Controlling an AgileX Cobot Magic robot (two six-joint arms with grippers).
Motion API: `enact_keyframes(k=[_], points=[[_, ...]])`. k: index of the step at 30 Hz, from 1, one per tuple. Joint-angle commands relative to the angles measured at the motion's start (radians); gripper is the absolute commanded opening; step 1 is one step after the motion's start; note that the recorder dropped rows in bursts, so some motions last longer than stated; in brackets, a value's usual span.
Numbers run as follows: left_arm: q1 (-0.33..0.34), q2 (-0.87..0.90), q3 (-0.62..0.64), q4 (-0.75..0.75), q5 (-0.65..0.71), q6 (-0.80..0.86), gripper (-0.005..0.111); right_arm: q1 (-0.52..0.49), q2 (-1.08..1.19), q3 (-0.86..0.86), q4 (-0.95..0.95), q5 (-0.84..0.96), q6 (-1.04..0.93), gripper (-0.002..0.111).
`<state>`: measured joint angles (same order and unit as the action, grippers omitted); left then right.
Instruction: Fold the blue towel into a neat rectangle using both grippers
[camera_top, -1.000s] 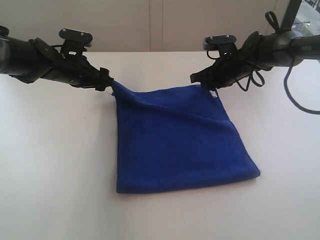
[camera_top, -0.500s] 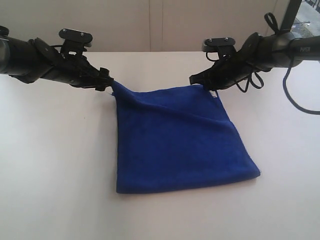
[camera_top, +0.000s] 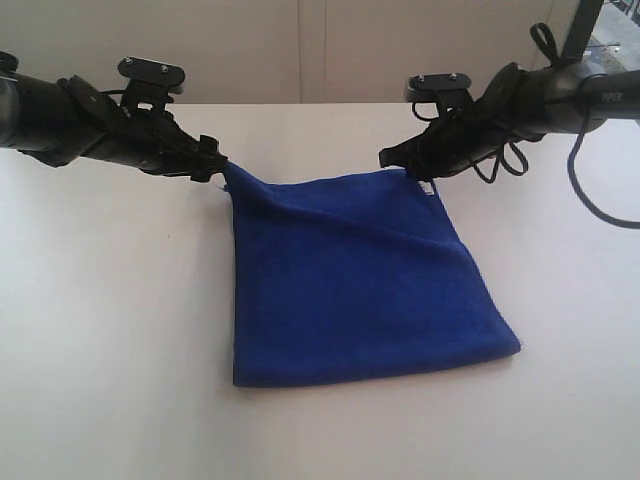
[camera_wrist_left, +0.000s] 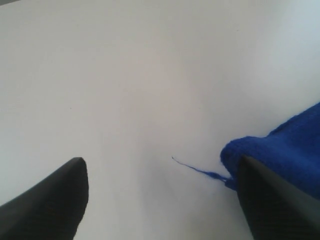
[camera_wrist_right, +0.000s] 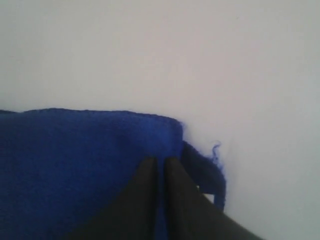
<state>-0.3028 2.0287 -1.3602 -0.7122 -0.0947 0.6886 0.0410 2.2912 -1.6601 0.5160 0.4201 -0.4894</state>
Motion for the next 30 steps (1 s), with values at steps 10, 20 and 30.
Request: enact_keyframes(k=[10,20,30], points=[[0.000,-0.010,-0.002,-0.012,0.016,-0.005,0.083,-0.001,0.005,-0.004,0.000,-0.020,0.004,0.029],[0.000,-0.010,-0.002,-0.012,0.014,-0.005,0.083,-0.001,0.015,-0.004,0.000,-0.019,0.004,0.023],[0.000,-0.010,-0.002,-0.012,0.012,-0.005,0.083,-0.001,0.019,-0.004,0.000,-0.024,0.004,0.000]])
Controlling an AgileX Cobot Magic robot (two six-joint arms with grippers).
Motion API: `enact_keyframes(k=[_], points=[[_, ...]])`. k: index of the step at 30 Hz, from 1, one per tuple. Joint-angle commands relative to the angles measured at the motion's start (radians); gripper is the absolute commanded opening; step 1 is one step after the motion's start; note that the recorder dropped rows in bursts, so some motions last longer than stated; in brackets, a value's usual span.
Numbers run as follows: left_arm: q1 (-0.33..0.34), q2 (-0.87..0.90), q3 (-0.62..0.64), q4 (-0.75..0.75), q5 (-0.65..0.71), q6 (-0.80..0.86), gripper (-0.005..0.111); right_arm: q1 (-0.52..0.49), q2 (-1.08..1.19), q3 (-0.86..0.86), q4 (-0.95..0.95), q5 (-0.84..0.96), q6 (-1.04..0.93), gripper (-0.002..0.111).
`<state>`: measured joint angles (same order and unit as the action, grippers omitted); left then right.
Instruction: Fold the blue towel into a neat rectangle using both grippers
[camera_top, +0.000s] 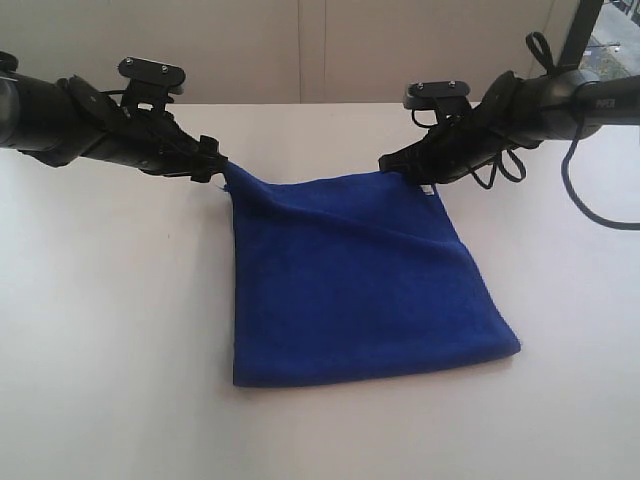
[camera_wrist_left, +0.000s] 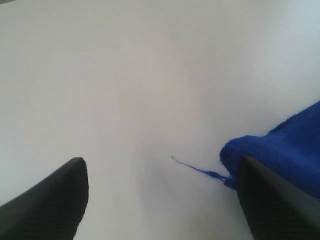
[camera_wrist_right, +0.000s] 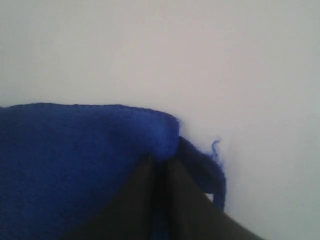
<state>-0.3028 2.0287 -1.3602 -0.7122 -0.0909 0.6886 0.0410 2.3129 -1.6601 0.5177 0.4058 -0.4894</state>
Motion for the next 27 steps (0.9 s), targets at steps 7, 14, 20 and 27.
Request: enact_keyframes(k=[7,14,20,27], points=[[0.000,-0.010,-0.002,-0.012,0.008,-0.005,0.083,-0.001,-0.030,-0.004,-0.023,-0.019,0.004,0.000],[0.000,-0.010,-0.002,-0.012,0.012,-0.005,0.083,-0.005,-0.067,-0.004,-0.057,-0.021,0.004,0.000],[0.000,-0.010,-0.002,-0.012,0.012,-0.005,0.083,-0.016,-0.061,-0.004,-0.090,-0.021,0.004,0.000],[0.000,-0.010,-0.002,-0.012,0.012,-0.005,0.083,-0.032,-0.052,-0.004,-0.093,-0.023,0.004,0.000]])
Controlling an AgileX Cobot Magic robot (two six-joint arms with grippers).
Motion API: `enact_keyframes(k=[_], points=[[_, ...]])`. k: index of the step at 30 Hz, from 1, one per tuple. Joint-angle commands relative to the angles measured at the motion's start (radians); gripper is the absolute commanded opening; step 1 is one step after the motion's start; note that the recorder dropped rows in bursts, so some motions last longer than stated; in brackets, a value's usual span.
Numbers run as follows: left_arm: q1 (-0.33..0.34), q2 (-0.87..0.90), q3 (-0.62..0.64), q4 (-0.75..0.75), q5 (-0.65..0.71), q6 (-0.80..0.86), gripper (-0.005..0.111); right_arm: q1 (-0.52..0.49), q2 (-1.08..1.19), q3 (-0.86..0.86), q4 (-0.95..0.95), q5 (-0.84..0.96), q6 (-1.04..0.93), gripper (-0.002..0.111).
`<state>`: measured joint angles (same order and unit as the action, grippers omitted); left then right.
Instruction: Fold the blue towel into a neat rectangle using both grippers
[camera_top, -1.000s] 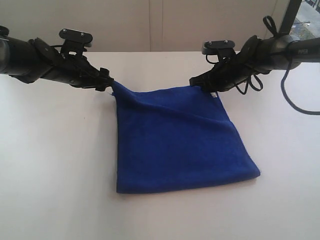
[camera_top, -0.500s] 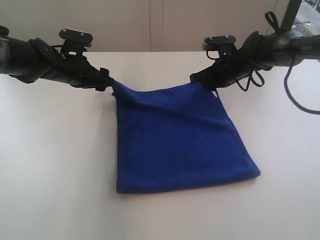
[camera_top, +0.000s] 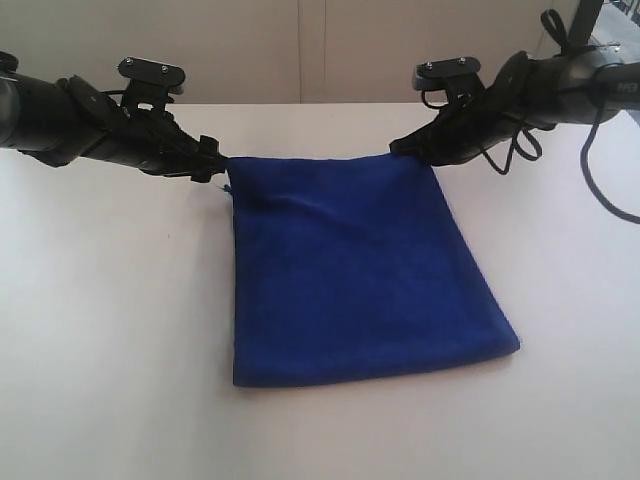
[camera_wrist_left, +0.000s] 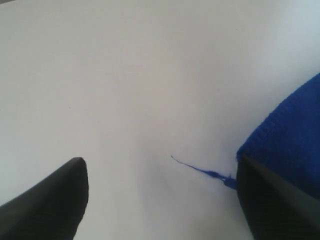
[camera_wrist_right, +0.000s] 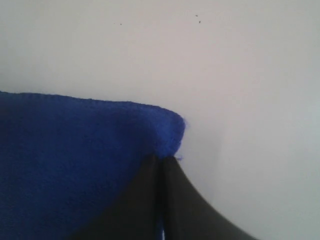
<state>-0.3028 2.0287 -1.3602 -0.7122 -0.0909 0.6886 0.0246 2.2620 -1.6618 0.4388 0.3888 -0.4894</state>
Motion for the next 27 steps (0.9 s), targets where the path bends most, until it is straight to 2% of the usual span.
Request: enact_keyframes(k=[1,27], points=[[0.000,-0.010,-0.002,-0.012,0.012,-0.005,0.083,-0.016,-0.001,-0.002,-0.016,-0.009,0.004,0.000],[0.000,-0.010,-0.002,-0.012,0.004,-0.005,0.083,-0.025,0.046,0.000,-0.032,-0.066,0.004,0.000]])
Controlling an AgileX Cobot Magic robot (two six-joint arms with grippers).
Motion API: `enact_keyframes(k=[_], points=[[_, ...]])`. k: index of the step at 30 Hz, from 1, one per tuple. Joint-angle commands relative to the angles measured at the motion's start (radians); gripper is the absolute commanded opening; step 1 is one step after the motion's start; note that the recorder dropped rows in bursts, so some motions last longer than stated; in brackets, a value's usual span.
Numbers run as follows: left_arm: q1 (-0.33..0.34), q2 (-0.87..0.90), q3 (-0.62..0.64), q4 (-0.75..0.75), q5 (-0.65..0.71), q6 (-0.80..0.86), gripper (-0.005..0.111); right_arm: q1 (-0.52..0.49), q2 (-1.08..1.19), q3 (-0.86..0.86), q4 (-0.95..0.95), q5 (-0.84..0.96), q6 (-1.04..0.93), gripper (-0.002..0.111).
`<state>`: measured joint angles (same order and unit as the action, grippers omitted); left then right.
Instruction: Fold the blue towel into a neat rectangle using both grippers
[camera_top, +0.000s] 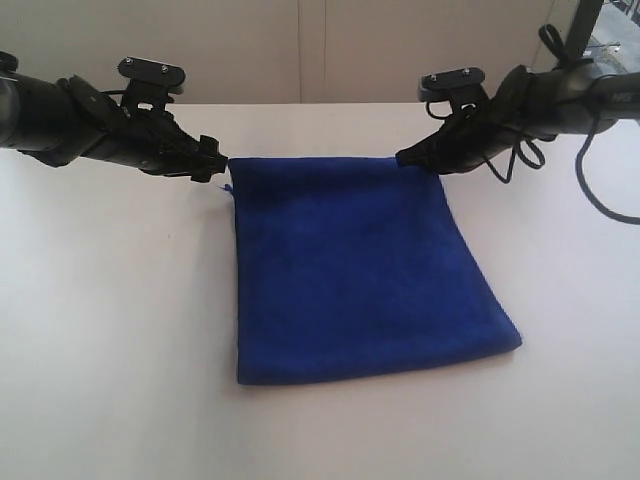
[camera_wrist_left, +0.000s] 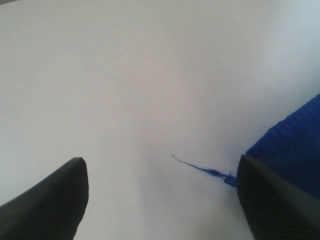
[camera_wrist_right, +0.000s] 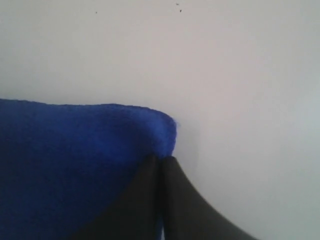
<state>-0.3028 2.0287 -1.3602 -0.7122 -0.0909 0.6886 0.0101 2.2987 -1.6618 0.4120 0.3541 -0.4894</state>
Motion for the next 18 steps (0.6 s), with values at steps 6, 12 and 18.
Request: enact_keyframes(k=[6,12,18], points=[[0.000,-0.010,-0.002,-0.012,0.008,-0.005,0.083,-0.010,0.039,0.000,-0.005,-0.034,0.004,0.000],[0.000,-0.010,-0.002,-0.012,0.008,-0.005,0.083,-0.010,0.049,0.000,-0.005,-0.041,0.004,0.012],[0.000,-0.010,-0.002,-0.012,0.012,-0.005,0.083,-0.010,0.006,-0.002,0.001,-0.049,0.004,0.024]])
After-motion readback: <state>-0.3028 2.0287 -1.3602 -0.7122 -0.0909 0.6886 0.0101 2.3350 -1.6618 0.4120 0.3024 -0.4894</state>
